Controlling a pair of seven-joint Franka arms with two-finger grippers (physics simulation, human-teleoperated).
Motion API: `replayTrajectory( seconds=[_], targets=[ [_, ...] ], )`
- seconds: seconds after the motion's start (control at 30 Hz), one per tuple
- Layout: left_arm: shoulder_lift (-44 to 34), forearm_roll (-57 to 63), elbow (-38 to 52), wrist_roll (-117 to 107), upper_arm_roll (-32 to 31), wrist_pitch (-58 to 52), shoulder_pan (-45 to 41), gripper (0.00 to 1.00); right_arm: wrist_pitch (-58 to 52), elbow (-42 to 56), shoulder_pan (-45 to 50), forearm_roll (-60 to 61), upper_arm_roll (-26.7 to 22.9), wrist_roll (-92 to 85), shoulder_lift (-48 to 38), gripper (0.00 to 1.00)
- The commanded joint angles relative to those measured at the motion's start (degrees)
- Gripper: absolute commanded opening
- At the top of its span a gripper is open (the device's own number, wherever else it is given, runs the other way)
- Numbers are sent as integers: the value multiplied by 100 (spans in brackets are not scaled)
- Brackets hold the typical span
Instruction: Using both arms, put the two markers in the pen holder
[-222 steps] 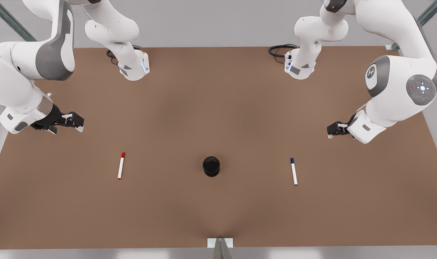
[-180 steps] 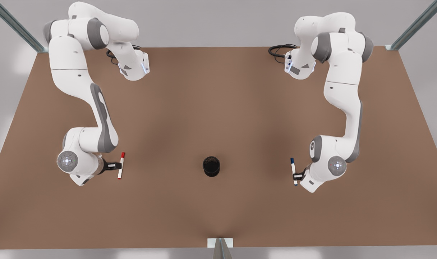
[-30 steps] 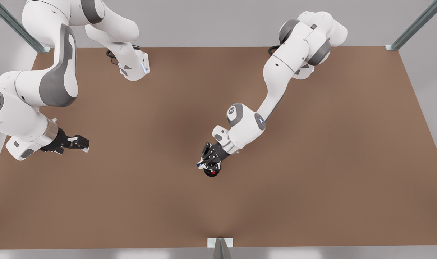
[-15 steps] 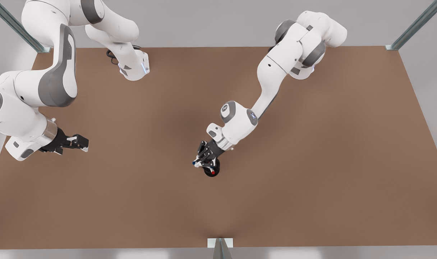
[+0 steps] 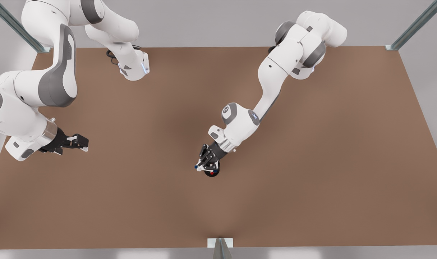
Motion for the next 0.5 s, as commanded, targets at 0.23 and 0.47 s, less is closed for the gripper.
replayTrajectory(
  seconds=[0.23, 0.47],
  targets=[
    [17, -12, -88, -17, -1, 41, -1, 21, -3, 3, 6, -5, 1, -69, -7, 100],
    [-159, -29, -422, -26, -36, 340, -27, 21, -3, 3, 6, -5, 9, -78, -7, 100]
  ],
)
